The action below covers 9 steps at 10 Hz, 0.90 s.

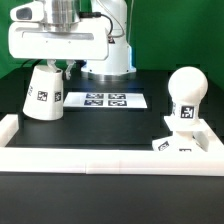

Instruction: Assemble lamp

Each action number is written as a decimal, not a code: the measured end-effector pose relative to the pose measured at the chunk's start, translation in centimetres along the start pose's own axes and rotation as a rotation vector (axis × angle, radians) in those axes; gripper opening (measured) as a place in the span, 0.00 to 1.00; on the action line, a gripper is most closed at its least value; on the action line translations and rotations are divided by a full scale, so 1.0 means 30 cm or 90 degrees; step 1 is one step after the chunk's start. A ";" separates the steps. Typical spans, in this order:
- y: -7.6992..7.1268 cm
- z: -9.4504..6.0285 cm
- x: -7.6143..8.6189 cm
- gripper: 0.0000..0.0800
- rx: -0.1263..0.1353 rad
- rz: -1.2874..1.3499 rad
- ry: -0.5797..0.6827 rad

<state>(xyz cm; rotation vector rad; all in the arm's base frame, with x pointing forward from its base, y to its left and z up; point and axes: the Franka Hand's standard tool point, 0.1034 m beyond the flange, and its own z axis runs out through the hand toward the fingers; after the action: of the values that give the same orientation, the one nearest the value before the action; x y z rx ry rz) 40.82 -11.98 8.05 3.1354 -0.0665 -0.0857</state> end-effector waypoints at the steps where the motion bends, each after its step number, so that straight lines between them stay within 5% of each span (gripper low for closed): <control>1: -0.004 -0.002 0.000 0.05 0.001 -0.001 -0.001; 6: -0.193 -0.263 0.054 0.06 0.050 0.028 -0.013; 9: -0.286 -0.382 0.132 0.06 0.057 0.040 -0.005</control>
Offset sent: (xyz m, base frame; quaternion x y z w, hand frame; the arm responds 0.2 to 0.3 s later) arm 0.0103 0.0363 0.0653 0.0120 -0.0315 0.0119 0.9994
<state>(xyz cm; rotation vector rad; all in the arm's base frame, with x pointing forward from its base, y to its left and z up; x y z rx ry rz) 45.77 -3.53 19.22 3.2187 -0.1728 -0.0971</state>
